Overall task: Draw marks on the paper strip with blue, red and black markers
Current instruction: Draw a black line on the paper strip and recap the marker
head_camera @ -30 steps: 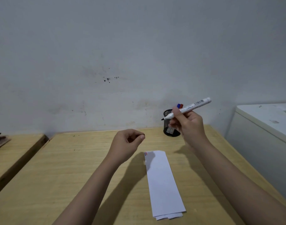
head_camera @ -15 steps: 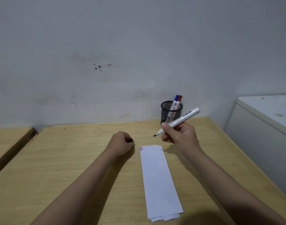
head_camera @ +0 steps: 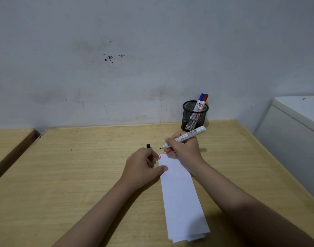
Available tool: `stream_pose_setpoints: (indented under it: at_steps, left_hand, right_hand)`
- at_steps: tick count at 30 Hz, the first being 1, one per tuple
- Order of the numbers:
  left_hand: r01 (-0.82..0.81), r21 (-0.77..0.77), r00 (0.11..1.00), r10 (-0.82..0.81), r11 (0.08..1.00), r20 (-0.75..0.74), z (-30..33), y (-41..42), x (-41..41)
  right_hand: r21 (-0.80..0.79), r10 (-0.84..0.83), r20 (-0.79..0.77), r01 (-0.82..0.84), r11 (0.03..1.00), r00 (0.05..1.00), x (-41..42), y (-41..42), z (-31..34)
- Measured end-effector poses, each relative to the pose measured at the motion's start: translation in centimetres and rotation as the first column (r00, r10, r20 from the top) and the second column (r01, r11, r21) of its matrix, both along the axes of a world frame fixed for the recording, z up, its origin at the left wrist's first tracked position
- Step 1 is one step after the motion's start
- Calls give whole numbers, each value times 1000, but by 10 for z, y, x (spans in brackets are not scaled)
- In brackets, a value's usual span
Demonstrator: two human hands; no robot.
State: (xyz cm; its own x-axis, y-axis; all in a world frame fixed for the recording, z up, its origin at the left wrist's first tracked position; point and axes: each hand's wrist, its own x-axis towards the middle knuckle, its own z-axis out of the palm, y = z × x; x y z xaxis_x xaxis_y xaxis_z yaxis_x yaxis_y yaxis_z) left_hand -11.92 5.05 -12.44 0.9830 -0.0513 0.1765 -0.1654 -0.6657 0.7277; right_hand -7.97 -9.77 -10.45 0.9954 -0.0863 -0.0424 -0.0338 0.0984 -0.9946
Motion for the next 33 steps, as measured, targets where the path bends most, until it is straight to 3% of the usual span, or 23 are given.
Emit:
stream_pose_setpoints:
  at_steps: [14, 33]
  left_hand:
    - [20, 271, 998, -37, 962, 59, -8, 6, 8]
    - [34, 305, 997, -51, 952, 49, -6, 6, 7]
  right_hand:
    - [-174, -88, 125, 110, 979, 988, 4, 4, -29]
    - [-230, -80, 128, 108, 967, 989, 12, 4, -36]
